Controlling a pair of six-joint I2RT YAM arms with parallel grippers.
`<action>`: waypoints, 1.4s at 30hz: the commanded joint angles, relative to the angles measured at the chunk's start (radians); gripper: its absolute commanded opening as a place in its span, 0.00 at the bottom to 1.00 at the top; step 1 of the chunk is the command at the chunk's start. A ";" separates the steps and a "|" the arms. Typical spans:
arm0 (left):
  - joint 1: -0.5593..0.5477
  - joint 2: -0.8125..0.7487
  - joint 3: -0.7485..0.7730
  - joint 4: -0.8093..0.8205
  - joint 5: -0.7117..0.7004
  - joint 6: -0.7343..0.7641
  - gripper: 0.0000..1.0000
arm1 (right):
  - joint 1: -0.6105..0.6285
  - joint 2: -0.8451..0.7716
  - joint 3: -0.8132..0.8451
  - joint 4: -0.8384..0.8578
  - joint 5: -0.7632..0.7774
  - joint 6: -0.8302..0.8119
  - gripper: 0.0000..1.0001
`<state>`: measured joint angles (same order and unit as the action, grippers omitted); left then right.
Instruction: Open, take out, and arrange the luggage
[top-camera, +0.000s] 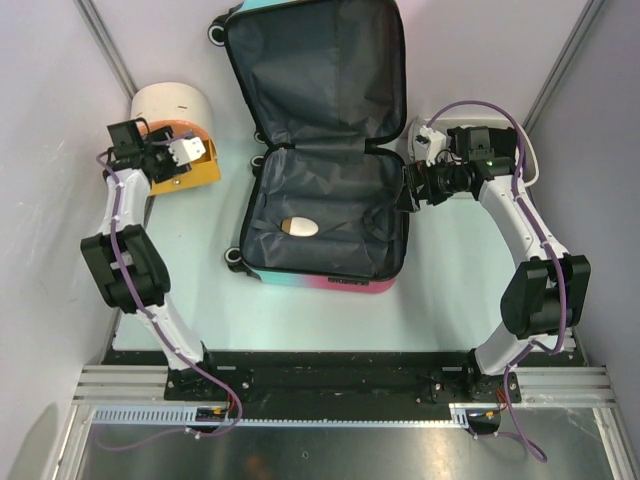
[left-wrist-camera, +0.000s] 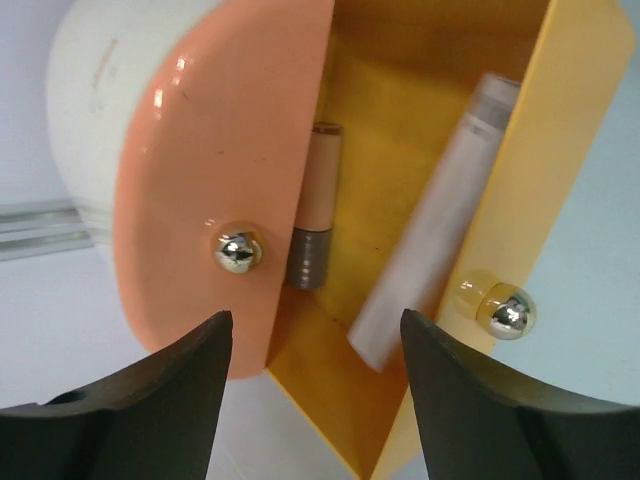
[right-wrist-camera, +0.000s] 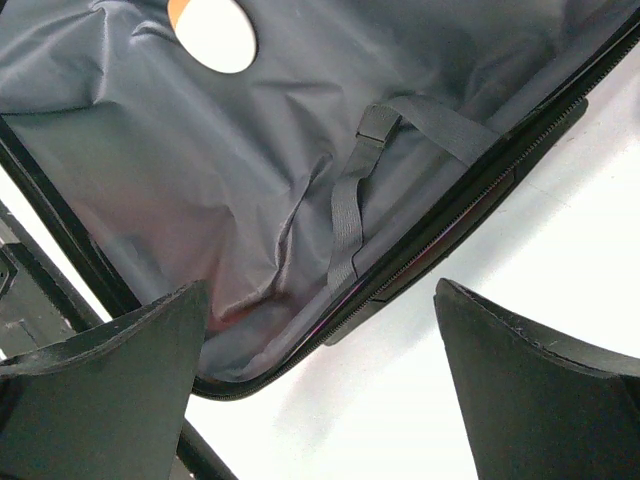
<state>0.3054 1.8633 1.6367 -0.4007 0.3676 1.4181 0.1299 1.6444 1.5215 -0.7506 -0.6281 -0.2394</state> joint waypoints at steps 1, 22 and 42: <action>0.009 -0.032 0.074 0.011 0.073 -0.034 0.74 | 0.002 -0.020 0.025 0.000 0.005 -0.008 1.00; -0.577 -0.366 -0.379 -0.015 0.082 -0.806 0.78 | 0.013 -0.028 0.023 -0.010 0.027 -0.012 1.00; -0.644 0.221 -0.035 -0.155 0.019 -0.762 0.83 | 0.005 -0.060 -0.015 -0.016 0.022 -0.018 1.00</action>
<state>-0.3336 2.0262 1.5326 -0.5411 0.4076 0.6621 0.1364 1.6295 1.5108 -0.7650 -0.6083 -0.2451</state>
